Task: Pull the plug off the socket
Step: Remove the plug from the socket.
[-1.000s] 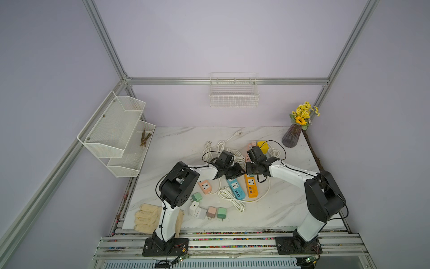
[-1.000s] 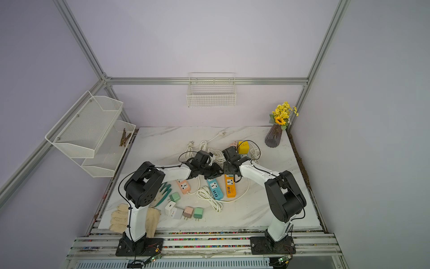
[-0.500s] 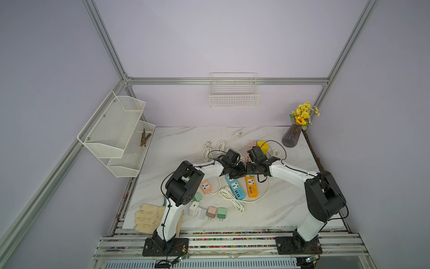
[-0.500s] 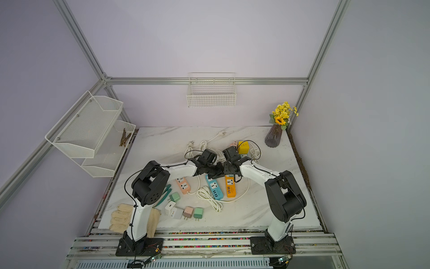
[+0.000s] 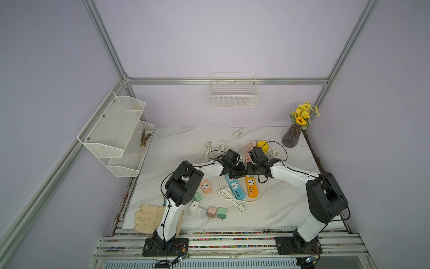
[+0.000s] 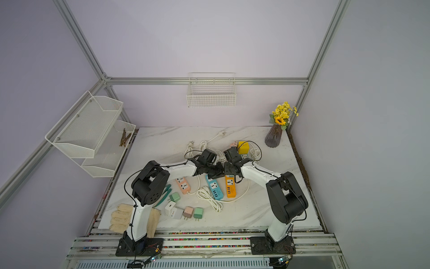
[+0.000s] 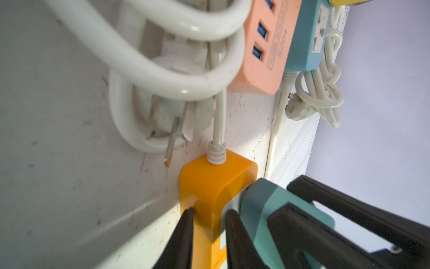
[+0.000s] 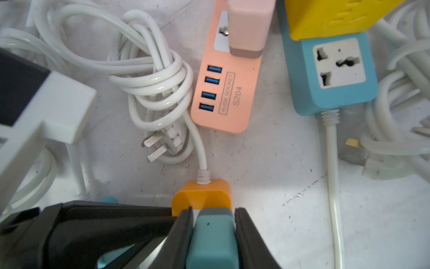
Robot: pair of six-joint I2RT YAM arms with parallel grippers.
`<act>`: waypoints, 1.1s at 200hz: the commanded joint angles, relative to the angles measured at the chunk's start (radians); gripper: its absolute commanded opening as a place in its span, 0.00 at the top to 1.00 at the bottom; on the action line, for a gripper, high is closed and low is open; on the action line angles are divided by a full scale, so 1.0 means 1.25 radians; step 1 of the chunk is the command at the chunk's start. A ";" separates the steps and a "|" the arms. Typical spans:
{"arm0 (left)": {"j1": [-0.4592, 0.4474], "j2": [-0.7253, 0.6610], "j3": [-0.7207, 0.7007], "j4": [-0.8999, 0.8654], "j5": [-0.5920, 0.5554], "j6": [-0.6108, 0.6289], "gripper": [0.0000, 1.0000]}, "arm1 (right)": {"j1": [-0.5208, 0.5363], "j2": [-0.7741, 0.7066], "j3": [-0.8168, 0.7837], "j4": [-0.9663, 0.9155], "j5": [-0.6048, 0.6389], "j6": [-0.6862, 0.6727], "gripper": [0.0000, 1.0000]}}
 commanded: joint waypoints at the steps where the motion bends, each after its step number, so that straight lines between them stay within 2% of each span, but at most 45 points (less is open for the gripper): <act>1: 0.007 0.052 -0.029 -0.060 -0.049 0.002 0.74 | -0.041 -0.035 -0.027 -0.019 0.001 0.045 0.75; 36: 0.012 0.052 -0.030 -0.055 -0.042 0.003 0.74 | -0.041 -0.041 -0.033 -0.006 -0.049 0.044 0.75; 54: 0.012 0.056 -0.027 -0.053 -0.039 0.003 0.74 | -0.018 -0.057 -0.046 0.022 -0.036 0.013 0.75; 67: 0.013 0.063 -0.022 -0.052 -0.036 0.003 0.75 | 0.020 -0.053 -0.038 0.021 -0.011 -0.001 0.75; 82: 0.014 0.071 -0.018 -0.051 -0.031 0.001 0.75 | 0.068 -0.024 0.003 -0.027 0.067 -0.014 0.75; 94: 0.013 0.075 -0.016 -0.050 -0.030 0.000 0.75 | 0.073 -0.004 0.025 -0.057 0.099 0.006 0.75; 107: 0.014 0.076 -0.017 -0.049 -0.030 0.000 0.75 | 0.052 0.000 0.021 -0.054 0.059 0.018 0.75; 120: 0.015 0.076 -0.022 -0.047 -0.029 0.000 0.75 | 0.002 -0.017 -0.009 -0.013 -0.075 0.031 0.75; 132: 0.016 0.075 -0.025 -0.044 -0.030 0.001 0.75 | -0.035 -0.034 -0.036 0.019 -0.157 0.045 0.75; 155: 0.020 0.074 -0.031 -0.040 -0.028 0.001 0.75 | -0.064 -0.061 -0.068 0.056 -0.229 0.059 0.75; 182: 0.023 0.075 -0.035 -0.037 -0.026 0.002 0.76 | -0.046 -0.085 -0.075 0.060 -0.156 0.016 0.76; 203: 0.025 0.078 -0.034 -0.035 -0.021 0.002 0.75 | 0.018 -0.083 -0.049 0.039 -0.087 -0.016 0.76; 220: 0.026 0.082 -0.031 -0.034 -0.019 0.002 0.76 | 0.075 -0.067 -0.023 0.016 0.010 -0.032 0.76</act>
